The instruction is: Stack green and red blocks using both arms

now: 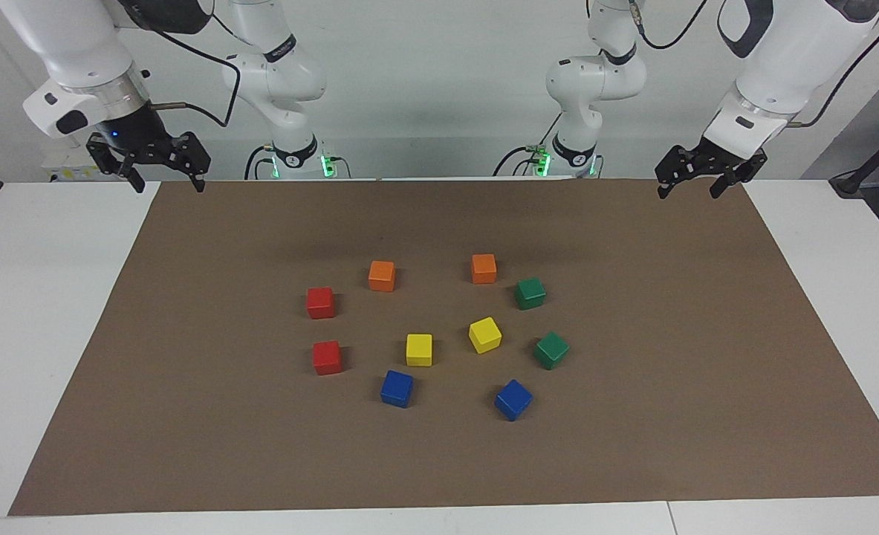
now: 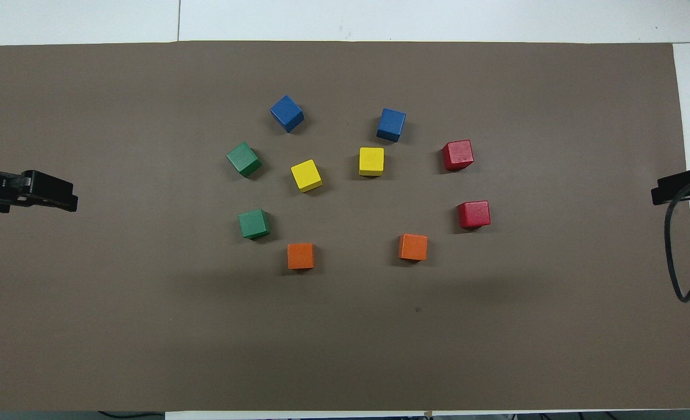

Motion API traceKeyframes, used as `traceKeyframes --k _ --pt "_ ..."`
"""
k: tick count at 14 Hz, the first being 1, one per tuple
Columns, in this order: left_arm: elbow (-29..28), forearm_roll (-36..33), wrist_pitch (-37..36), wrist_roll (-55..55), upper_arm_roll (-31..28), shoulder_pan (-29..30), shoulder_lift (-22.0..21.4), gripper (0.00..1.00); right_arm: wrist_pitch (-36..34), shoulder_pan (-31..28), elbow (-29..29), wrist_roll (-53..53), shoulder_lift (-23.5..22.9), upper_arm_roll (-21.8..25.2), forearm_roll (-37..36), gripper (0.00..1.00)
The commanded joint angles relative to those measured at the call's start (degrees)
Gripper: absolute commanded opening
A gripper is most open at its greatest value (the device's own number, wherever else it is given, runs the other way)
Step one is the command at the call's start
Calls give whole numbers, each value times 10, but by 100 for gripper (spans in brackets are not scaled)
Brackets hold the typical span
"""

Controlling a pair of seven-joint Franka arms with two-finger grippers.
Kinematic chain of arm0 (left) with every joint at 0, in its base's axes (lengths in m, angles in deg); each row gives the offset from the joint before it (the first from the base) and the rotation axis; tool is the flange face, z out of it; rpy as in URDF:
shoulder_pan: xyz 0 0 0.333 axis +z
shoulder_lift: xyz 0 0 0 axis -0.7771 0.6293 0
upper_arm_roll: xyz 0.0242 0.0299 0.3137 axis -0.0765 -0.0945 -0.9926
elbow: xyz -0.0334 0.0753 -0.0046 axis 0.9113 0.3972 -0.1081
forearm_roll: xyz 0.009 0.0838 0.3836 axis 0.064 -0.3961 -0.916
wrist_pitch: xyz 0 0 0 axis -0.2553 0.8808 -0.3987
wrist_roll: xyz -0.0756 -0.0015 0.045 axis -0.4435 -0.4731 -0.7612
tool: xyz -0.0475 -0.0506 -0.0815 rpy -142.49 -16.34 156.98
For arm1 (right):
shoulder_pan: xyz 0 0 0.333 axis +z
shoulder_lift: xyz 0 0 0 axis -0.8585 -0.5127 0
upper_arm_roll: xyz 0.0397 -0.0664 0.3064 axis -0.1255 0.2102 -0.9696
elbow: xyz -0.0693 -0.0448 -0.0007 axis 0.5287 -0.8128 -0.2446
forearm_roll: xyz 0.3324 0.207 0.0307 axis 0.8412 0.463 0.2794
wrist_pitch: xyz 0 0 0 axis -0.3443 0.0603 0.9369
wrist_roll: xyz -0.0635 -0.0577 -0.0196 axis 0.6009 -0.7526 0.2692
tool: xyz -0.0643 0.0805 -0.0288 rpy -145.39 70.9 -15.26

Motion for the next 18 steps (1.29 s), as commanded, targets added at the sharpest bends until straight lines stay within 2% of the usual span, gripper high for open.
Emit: traceKeyframes --k 1,8,13,18 --pt "-6 -10 -8 8 -3 -1 -11 100 9 -8 16 -1 13 -7 2 100" --pt "-6 -10 -7 8 -3 -1 -11 100 18 -3 33 13 22 -20 3 100" --pt "-6 -10 -7 8 -3 -1 -11 100 26 58 34 -92 12 -21 16 100" --pt "-6 -10 -8 8 -3 -1 -11 100 91 107 61 -172 -9 -21 25 100"
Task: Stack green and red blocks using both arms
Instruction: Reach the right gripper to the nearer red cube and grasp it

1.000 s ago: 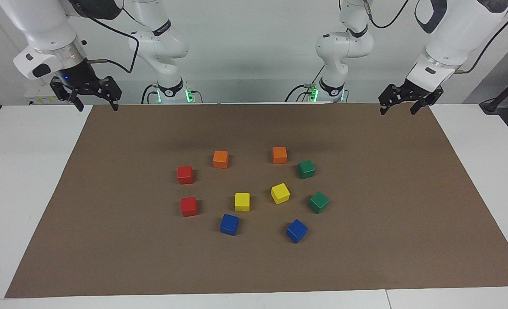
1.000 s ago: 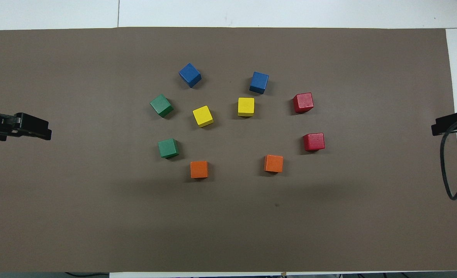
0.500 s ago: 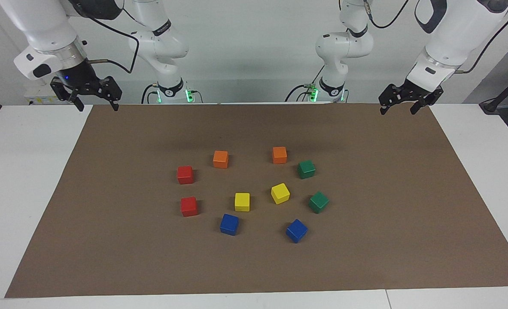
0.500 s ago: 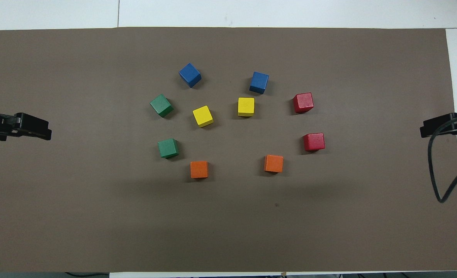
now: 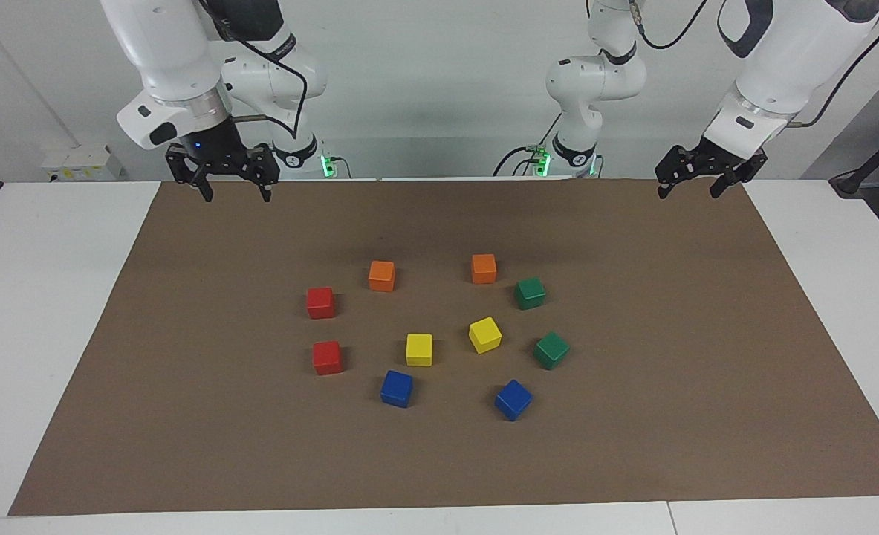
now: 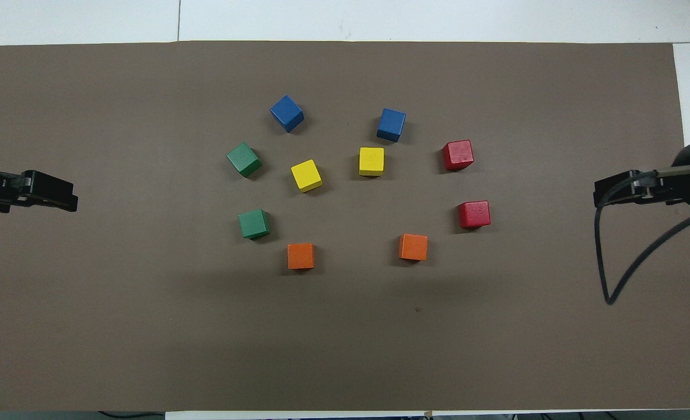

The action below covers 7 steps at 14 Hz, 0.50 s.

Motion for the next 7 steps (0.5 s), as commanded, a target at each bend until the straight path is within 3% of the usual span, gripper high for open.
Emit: traceKeyframes --k 1,7 --pt "-6 -10 -7 8 -3 -1 -11 100 46 8 28 -37 -13 -1 26 100" --pt "-6 -10 -7 8 -3 -1 -11 100 136 21 86 -89 -54 -2 35 100"
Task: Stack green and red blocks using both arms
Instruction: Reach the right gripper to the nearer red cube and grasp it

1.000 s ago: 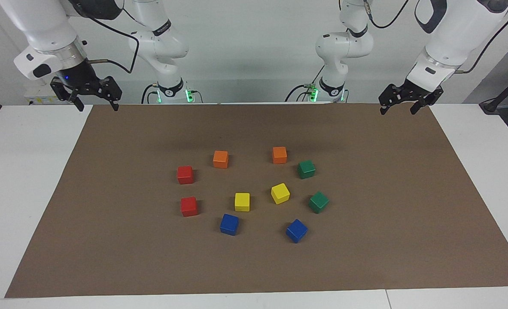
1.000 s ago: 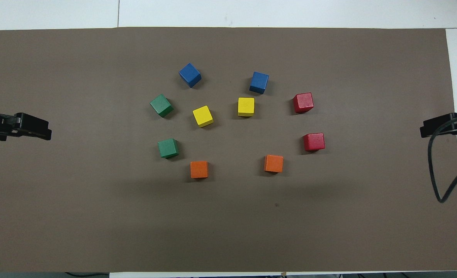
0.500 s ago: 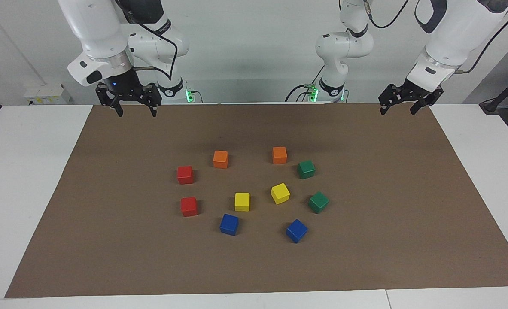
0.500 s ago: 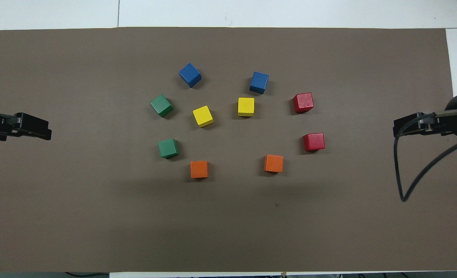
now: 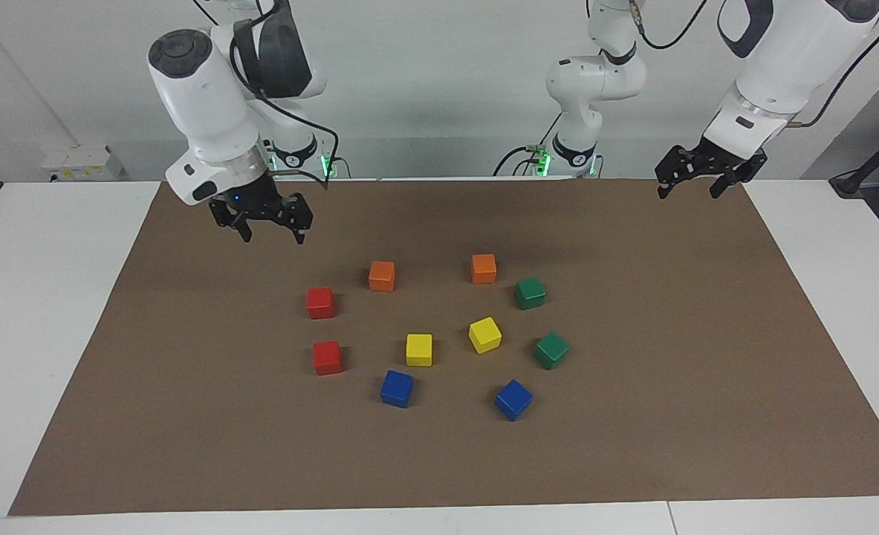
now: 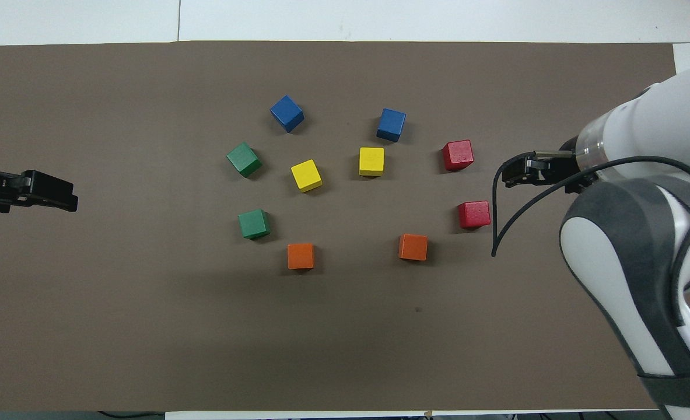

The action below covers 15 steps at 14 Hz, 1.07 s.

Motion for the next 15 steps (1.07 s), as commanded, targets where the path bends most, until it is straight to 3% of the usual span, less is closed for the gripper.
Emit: traceKeyframes --k 1,8,15 --pt "-6 -10 -7 8 -3 -1 -11 100 20 4 22 -32 -12 -1 9 100" --pt "-6 -10 -7 8 -3 -1 -11 100 88 13 125 -6 -5 0 -26 100" --pt "-6 -10 -7 8 -3 -1 -11 100 149 46 160 -7 -11 -1 -65 100"
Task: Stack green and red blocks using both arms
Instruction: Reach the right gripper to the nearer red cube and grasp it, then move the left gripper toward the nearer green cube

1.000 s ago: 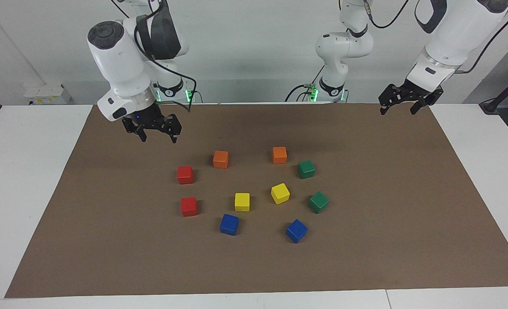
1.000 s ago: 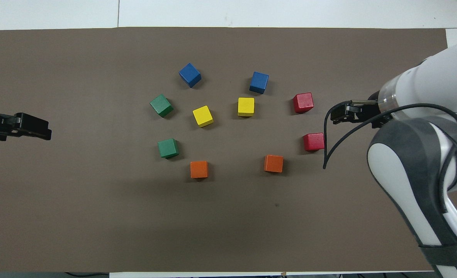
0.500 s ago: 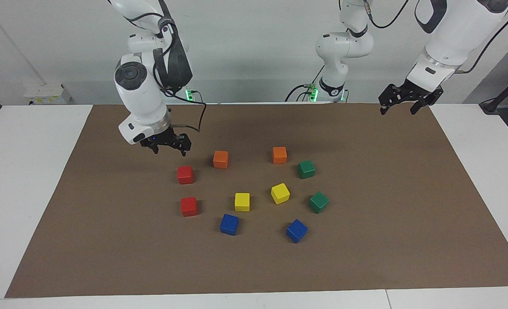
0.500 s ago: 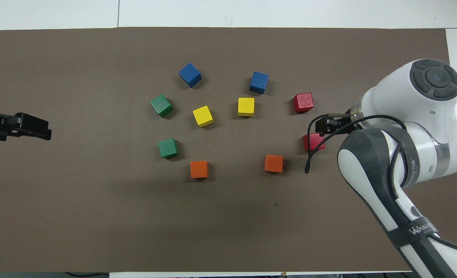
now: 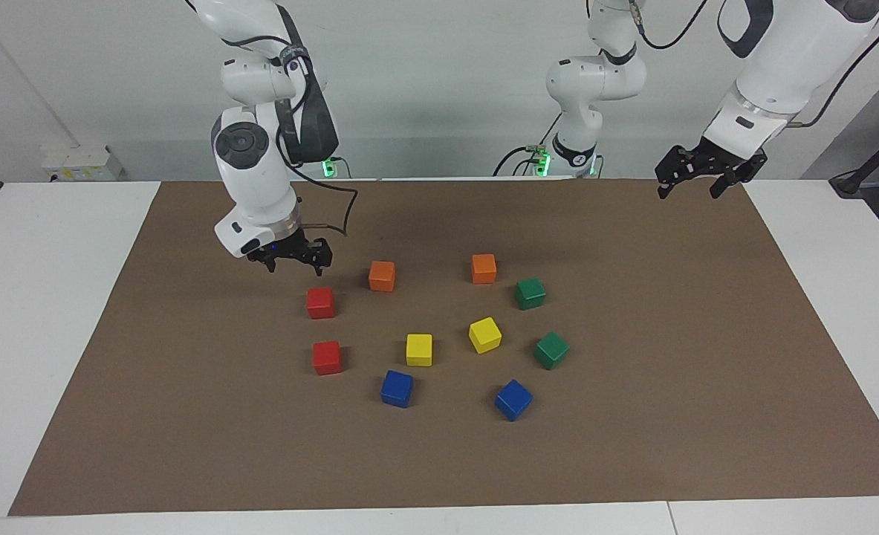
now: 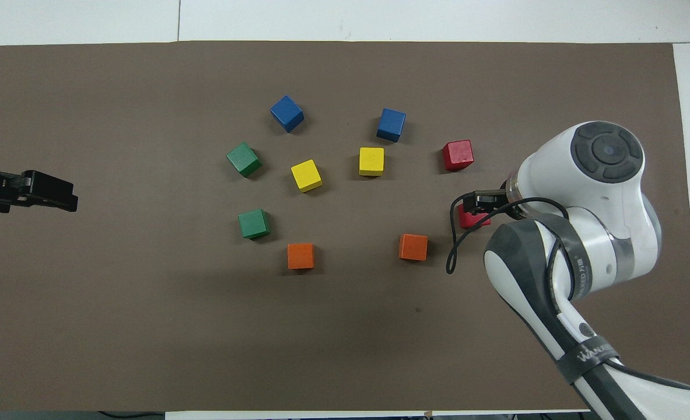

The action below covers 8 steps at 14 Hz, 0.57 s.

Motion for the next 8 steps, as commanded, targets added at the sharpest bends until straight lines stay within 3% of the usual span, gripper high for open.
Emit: traceKeyframes --k 1,8 --pt "-6 -10 -8 8 -3 -1 -11 100 25 7 20 3 11 -1 -13 100" --pt "-6 -10 -7 8 -3 -1 -11 100 85 1 39 2 -13 -1 -12 100"
